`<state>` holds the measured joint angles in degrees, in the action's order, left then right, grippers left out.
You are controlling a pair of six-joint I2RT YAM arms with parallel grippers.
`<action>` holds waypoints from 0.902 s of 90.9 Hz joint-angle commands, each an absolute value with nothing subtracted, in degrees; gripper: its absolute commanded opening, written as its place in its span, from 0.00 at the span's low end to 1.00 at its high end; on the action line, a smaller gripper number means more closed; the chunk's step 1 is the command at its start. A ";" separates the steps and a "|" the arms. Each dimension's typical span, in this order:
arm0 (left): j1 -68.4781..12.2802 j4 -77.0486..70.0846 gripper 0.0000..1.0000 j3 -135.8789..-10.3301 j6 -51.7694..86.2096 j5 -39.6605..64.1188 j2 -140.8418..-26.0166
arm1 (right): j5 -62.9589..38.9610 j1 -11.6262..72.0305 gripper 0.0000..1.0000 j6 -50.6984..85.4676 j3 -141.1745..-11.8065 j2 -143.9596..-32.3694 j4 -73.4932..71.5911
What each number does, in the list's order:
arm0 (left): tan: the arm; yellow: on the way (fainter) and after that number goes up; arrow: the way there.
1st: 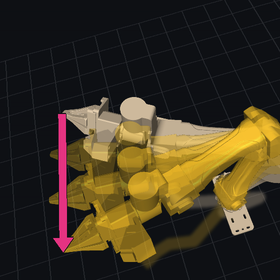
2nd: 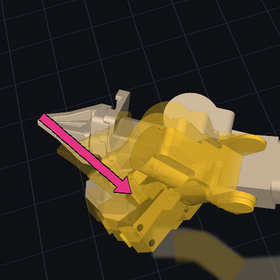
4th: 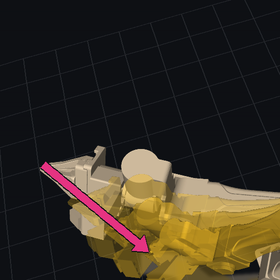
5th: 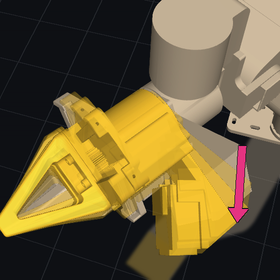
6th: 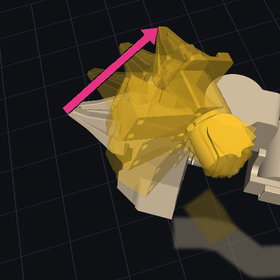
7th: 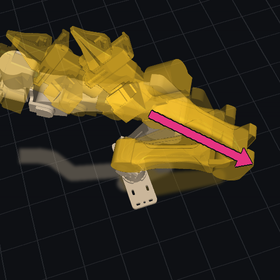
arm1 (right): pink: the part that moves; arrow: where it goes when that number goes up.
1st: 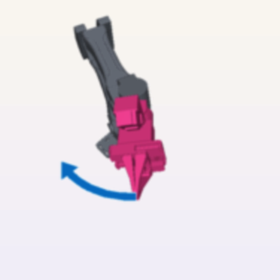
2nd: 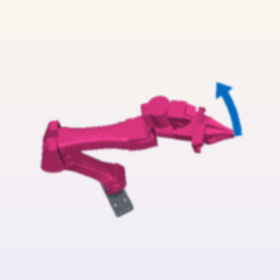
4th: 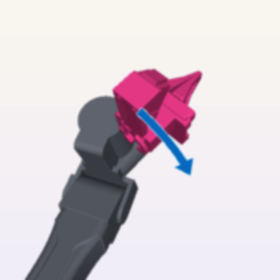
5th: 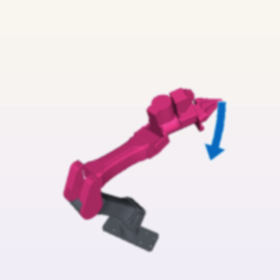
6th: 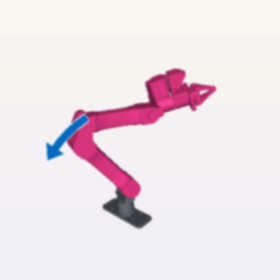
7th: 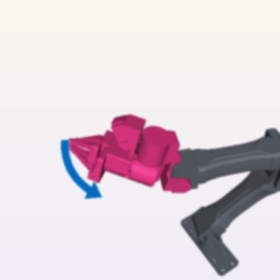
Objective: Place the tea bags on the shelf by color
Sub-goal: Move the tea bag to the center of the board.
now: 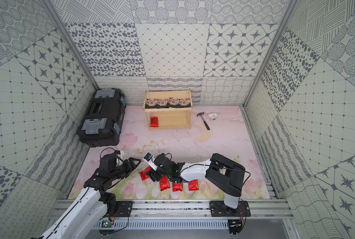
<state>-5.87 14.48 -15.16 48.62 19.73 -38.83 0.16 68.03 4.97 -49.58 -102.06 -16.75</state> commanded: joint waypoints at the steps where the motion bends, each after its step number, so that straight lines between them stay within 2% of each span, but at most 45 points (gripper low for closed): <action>1: -5.59 14.46 0.71 -16.25 50.18 19.14 -42.94 | 10.34 70.91 0.88 -1.22 -49.13 -102.11 -13.19; 6: -5.48 12.90 0.70 -17.47 50.20 19.54 -46.69 | 12.83 71.27 0.94 -2.86 -49.87 -102.53 -11.94; 15: -5.38 10.92 0.69 -19.45 50.29 20.77 -52.13 | 15.54 71.20 0.98 -5.17 -51.11 -103.77 -11.27; 25: -5.37 9.99 0.70 -20.42 50.37 21.19 -54.27 | 15.24 70.23 0.99 -5.89 -53.11 -105.84 -11.13; 58: -4.53 11.71 0.72 -20.35 48.66 20.13 -51.25 | 9.58 65.95 0.99 -4.54 -57.71 -109.53 -12.51; 82: -4.14 7.39 0.70 -18.54 48.53 22.17 -52.15 | 2.55 62.96 0.98 1.91 -56.83 -106.44 -15.40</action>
